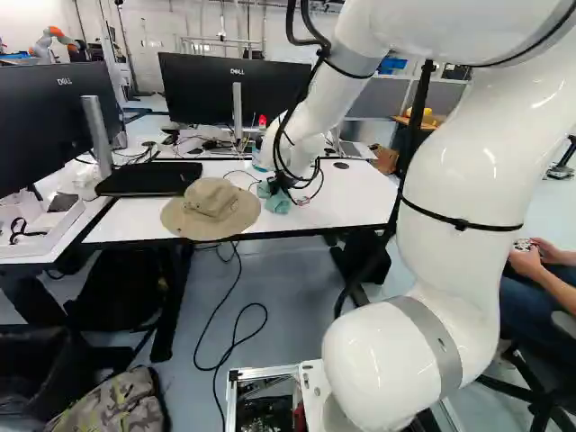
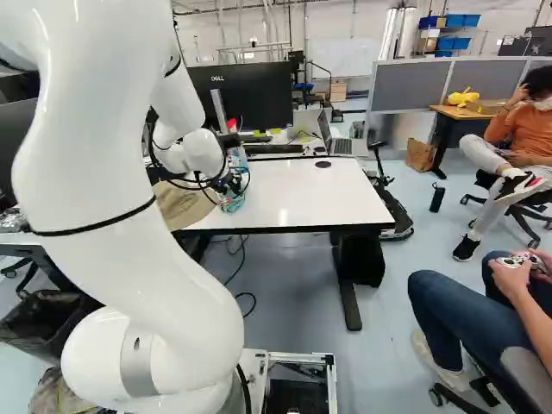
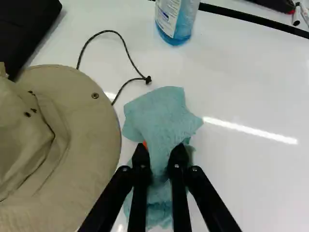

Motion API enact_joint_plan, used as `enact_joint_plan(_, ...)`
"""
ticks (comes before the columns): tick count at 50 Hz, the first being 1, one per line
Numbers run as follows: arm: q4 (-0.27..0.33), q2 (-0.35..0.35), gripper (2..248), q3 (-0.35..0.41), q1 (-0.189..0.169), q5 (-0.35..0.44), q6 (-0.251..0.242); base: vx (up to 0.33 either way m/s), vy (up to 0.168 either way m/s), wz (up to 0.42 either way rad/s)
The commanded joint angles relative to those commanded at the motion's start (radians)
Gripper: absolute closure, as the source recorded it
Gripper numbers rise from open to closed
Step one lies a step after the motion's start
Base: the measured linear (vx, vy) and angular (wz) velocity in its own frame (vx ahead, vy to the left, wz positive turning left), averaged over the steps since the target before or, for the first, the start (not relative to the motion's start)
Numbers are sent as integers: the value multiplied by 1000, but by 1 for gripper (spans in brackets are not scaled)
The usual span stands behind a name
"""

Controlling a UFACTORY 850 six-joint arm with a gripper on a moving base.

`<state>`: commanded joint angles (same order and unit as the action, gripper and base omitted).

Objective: Clean the table with the green towel

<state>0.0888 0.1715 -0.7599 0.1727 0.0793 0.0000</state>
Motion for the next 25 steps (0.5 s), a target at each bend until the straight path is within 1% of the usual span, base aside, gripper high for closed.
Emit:
enact_joint_plan(18,0,-12,200,14,-62,0,0,0,0,0)
enact_joint_plan(25,0,-6,200,7,-85,0,0,0,0,0)
